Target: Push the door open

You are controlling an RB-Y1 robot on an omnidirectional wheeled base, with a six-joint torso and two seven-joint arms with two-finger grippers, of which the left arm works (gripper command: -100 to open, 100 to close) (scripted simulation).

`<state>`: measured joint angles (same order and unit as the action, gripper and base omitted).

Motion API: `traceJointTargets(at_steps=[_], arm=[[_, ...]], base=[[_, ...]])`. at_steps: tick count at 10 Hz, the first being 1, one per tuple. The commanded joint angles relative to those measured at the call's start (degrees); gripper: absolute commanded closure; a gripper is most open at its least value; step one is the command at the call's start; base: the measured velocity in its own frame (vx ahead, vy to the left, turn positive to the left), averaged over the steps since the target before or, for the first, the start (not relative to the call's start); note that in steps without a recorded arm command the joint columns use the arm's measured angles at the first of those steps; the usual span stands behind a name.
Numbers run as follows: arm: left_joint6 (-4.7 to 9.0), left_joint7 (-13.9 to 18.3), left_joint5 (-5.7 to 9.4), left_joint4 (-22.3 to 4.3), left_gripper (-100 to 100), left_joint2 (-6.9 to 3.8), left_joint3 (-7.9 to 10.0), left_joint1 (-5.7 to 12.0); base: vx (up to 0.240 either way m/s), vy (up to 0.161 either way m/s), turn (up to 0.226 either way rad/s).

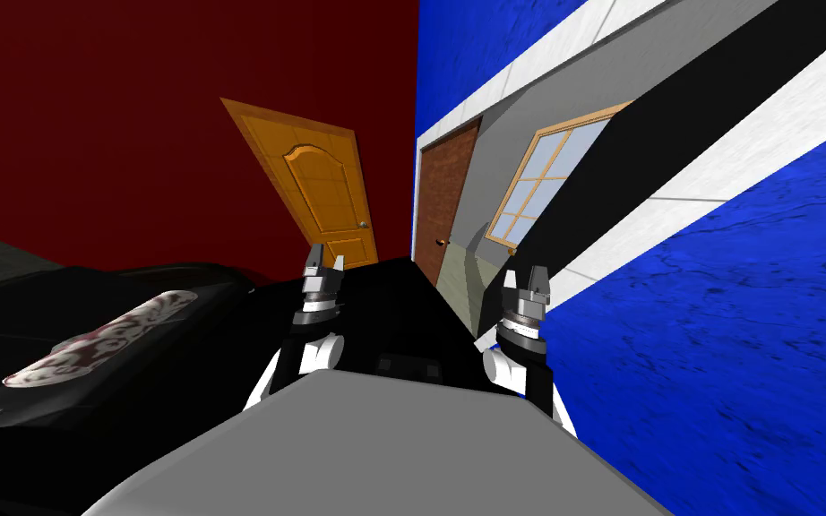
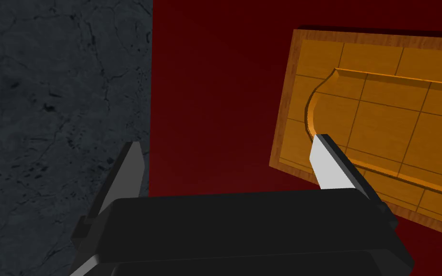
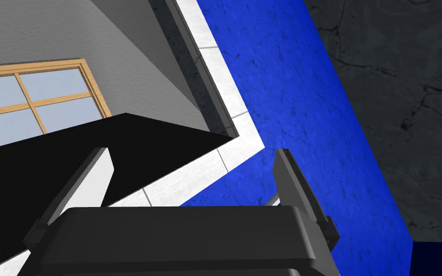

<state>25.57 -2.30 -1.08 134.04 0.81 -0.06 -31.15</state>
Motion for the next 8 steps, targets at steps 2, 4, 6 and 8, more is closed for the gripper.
traceJointTargets(at_steps=[2,4,6,8], arm=[[0.56,0.3,-0.22,-2.8,-100,-1.22,-0.72,1.1],[0.9,0.5,-0.36,-4.5,-100,-1.86,-1.16,1.76],[1.36,0.8,-0.54,-6.8,-100,-2.56,-1.76,2.66],[1.86,1.1,-0.74,-9.2,-100,-3.27,-2.39,3.62]], base=[[0.119,-0.042,-0.08],[0.156,0.043,-0.041],[0.121,0.037,-0.065],[0.142,0.011,-0.07]])
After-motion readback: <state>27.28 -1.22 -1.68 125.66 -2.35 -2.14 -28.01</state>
